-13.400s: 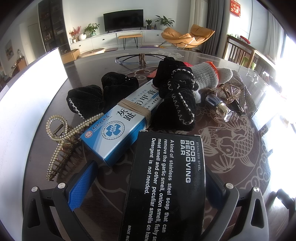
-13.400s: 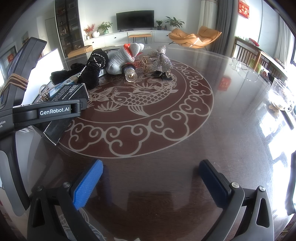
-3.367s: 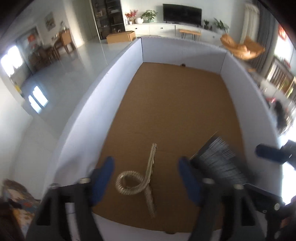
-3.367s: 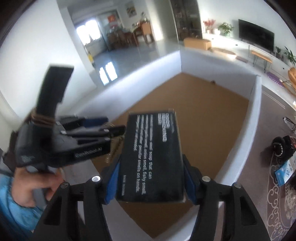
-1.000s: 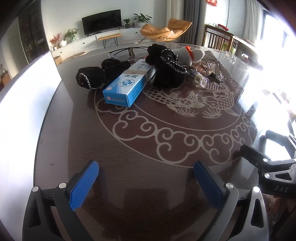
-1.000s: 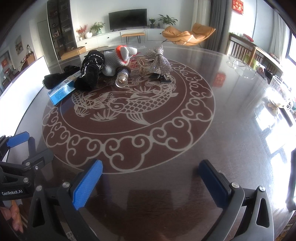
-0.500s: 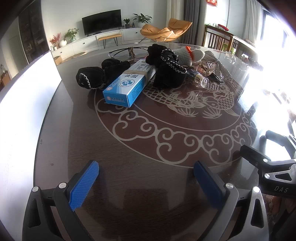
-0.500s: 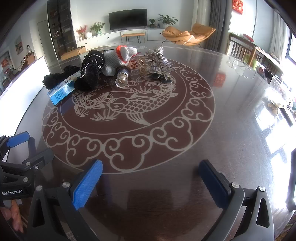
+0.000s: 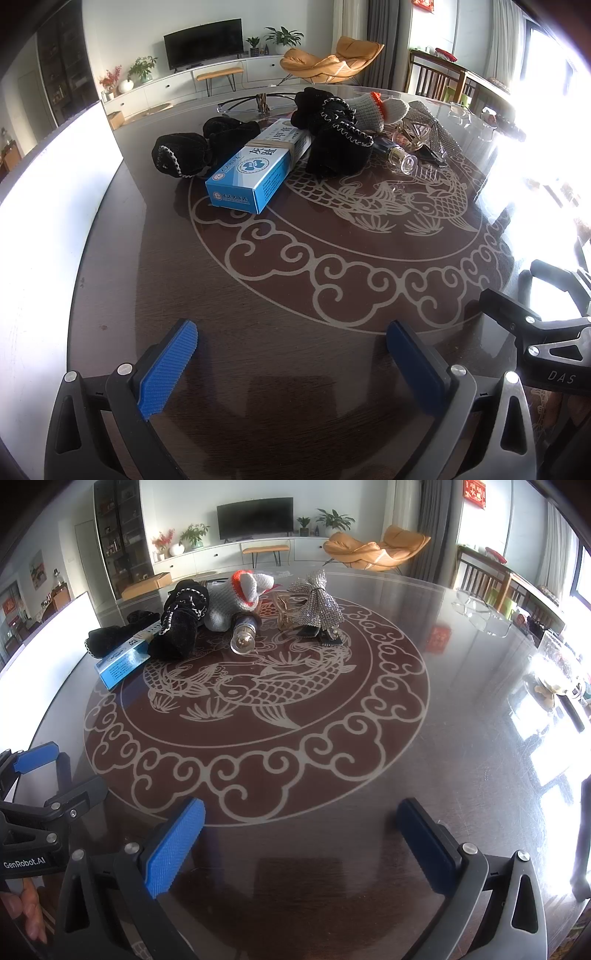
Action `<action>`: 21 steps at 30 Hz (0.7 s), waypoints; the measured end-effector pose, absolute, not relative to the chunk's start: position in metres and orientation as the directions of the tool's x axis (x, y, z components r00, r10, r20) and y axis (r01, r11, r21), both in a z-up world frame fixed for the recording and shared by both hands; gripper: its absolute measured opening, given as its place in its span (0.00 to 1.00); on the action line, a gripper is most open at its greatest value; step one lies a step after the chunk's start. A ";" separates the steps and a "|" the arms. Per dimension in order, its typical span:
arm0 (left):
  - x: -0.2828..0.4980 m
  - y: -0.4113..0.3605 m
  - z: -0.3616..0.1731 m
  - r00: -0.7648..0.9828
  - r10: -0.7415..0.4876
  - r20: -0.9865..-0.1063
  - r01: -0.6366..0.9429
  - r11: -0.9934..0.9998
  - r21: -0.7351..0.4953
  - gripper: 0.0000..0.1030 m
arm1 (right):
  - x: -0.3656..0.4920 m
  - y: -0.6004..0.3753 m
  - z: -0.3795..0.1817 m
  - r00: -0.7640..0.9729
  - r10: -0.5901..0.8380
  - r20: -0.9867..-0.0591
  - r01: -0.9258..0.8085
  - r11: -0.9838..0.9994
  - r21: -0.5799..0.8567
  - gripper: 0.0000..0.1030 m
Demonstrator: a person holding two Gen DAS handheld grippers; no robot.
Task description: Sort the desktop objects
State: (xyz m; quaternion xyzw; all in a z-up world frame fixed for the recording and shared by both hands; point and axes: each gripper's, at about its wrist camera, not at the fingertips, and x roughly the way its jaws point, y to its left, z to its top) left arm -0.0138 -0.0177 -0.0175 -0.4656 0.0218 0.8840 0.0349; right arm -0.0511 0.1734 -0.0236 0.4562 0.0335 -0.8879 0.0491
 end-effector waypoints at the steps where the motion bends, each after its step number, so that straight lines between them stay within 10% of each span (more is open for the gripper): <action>1: -0.014 -0.018 -0.018 -0.564 0.041 -0.825 -0.082 -0.997 0.006 1.00 | -0.051 0.173 -0.024 -0.579 -0.057 -0.813 0.118 -0.993 -0.015 1.00; 21: -0.114 -0.044 -0.016 -0.484 0.006 -0.875 -0.018 -1.000 0.003 1.00 | -0.051 0.173 -0.024 -0.579 -0.057 -0.813 0.118 -0.993 -0.015 1.00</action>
